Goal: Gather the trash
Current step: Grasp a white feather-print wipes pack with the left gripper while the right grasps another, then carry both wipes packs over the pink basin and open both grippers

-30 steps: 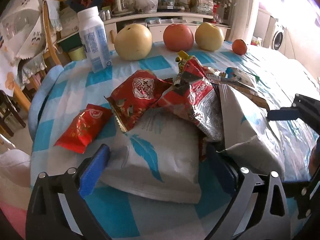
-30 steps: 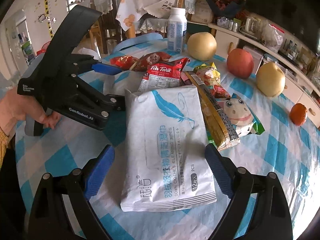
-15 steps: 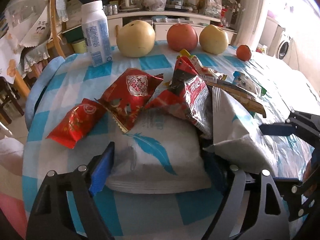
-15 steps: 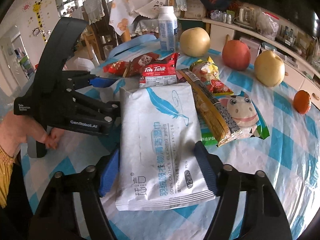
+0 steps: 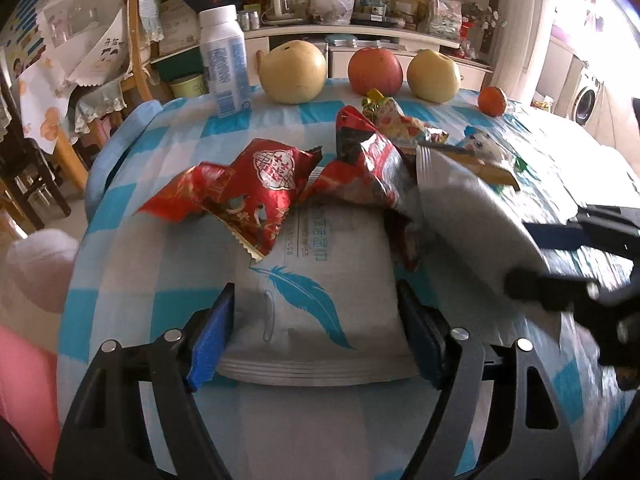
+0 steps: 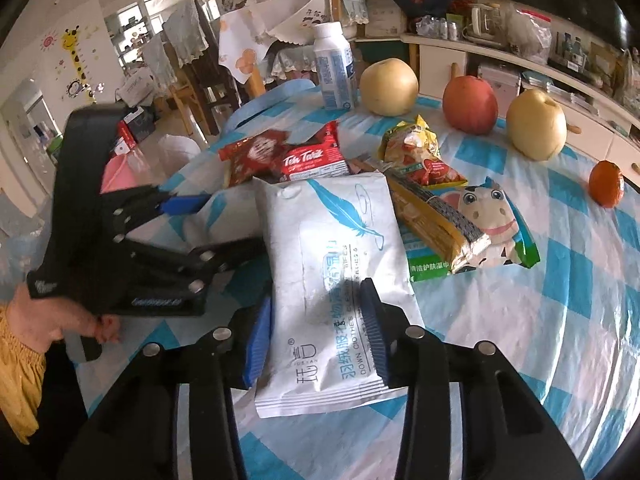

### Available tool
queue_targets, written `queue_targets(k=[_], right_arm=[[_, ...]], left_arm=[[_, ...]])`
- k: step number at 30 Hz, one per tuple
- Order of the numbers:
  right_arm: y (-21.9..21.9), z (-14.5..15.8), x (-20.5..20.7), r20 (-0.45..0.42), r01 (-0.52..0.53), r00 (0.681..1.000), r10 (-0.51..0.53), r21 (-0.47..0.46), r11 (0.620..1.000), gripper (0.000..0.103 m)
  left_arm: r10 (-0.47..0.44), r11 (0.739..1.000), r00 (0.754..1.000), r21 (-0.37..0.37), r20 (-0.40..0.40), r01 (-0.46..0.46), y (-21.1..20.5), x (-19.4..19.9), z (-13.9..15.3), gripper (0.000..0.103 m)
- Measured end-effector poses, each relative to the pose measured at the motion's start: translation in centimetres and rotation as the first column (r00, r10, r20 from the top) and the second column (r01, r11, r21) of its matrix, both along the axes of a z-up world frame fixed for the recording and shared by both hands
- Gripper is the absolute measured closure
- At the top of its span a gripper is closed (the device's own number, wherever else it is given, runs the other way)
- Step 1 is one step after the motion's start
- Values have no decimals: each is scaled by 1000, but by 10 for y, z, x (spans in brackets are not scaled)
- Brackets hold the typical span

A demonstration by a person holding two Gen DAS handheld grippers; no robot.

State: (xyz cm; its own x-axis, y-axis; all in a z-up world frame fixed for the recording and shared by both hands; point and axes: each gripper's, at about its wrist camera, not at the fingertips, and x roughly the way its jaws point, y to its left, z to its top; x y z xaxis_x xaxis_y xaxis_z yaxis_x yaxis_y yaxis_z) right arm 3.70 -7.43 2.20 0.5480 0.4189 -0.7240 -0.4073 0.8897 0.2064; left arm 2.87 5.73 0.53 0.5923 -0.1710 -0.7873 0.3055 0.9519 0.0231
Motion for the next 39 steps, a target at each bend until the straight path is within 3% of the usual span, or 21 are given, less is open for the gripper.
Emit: queue_targets(k=[3,5,7,12,13,15,16,20,23,24,28,31,36,39], right_arm=[[0,2,-3,9,11,1000,-11,0,1000,64],[0,6,-7,22,16,1000,-16,6,1000,73],[1,8,-10,23,16,1000,-16,4,1000,76],[4,7,-17,17,-17,1000,17,-5,1000,77],[6,7,-19,30,-5,1000,6,-35,999,73],[6,6,-18,29,-6,1000,7,-44,999,46],[5,5,-18,31,-5,1000,7,-45,999,28],[8,-2,-12,29,9,1000,-6,-100,995,13],[9,-14,-2,7,15,1000,-14,-152,988,12],[8,-15,0,8,15,1000,-14,-152,988,12],[3,-17,12,7,31,1000,-30,-133,991,9],[-2,-25,26,-37,45,998,-50,-109,993,8],[5,-25,30,-32,26,999,-29,-103,994,8],[8,-22,29,-26,31,999,-34,-113,993,18]], left_arm=[[9,1000,1000,-3,-2,-9,6,-11,1,26],[10,1000,1000,-17,-5,-10,10,-20,3,26],[7,999,1000,-44,-16,-8,13,-28,4,26],[-6,998,999,-69,-39,3,17,-60,6,26],[-11,997,999,-77,-45,8,18,-65,6,26],[-21,998,999,-66,-50,18,18,-75,6,26],[-27,998,998,-51,-48,25,17,-81,6,25],[-31,999,999,-37,-45,29,17,-83,6,25],[-39,999,999,-7,-37,39,12,-79,3,21],[-53,998,998,20,-28,53,8,-77,2,17],[-67,994,998,89,-17,68,-2,-66,-3,15],[-55,996,998,75,-22,57,-3,-56,-5,14],[-29,999,999,43,-27,30,-3,-45,-6,14],[-9,1000,1000,23,-29,10,-2,-42,-7,16]])
